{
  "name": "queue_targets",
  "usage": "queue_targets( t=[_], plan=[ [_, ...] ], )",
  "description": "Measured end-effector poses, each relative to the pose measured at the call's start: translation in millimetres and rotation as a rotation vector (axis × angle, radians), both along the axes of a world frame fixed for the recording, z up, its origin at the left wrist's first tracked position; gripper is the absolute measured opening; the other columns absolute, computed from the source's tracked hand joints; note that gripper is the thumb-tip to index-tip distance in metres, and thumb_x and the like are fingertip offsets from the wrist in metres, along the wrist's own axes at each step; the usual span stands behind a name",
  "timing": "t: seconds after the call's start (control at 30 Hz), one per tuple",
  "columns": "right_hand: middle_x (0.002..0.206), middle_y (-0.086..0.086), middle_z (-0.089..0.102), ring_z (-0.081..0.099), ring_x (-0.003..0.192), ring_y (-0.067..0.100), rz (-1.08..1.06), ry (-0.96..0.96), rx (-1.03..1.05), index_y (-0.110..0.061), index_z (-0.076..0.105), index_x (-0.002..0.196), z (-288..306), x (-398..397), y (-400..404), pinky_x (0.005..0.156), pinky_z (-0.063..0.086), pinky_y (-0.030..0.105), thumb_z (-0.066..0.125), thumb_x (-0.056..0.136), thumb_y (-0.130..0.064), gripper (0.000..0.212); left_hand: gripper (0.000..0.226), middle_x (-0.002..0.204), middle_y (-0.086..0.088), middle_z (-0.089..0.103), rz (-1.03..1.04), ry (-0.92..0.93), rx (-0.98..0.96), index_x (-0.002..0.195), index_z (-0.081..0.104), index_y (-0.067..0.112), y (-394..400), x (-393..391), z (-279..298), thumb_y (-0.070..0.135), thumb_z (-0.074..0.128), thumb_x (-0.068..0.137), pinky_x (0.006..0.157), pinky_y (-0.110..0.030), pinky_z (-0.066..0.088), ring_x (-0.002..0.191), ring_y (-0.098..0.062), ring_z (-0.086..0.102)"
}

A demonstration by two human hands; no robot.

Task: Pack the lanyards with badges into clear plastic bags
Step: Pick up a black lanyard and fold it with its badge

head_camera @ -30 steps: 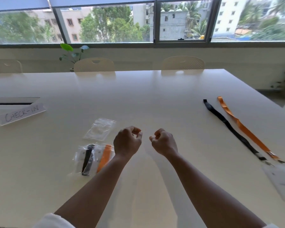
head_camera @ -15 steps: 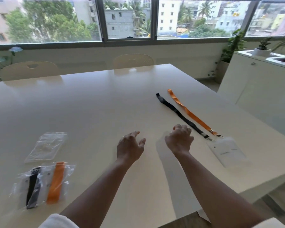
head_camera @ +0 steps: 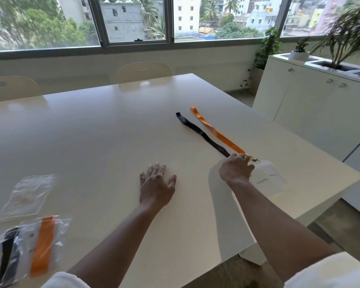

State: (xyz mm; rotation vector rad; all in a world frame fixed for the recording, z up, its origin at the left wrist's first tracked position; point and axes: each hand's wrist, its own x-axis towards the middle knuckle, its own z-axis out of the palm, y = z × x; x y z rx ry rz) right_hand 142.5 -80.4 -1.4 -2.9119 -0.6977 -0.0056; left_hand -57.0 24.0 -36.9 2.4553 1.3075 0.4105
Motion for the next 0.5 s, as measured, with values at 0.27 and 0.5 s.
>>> queue_targets(
  t=[0.27,0.5],
  plan=[
    [0.126,0.016,0.052,0.047,0.117,0.031,0.014,0.139,-0.045,-0.004,0.053,0.124,14,-4,11,0.096,0.040,0.040,0.046,0.091,-0.018,0.036,0.063,0.163,-0.001,0.021,0.000,-0.007,0.003,0.153,0.032,0.020,0,-1,-2,0.050,0.040,0.098,0.124,-0.039,0.001,0.152,-0.017,0.011],
    [0.088,0.010,0.060,0.057,0.079,0.022,0.194,0.439,0.102,-0.005,0.057,0.079,36,-24,25,0.067,0.047,0.028,0.049,0.081,-0.009,0.008,0.062,0.162,-0.001,0.024,-0.011,-0.079,-0.071,0.152,0.035,0.021,3,2,-1,0.052,0.039,0.099,0.123,-0.037,0.000,0.152,-0.016,0.012]
  ],
)
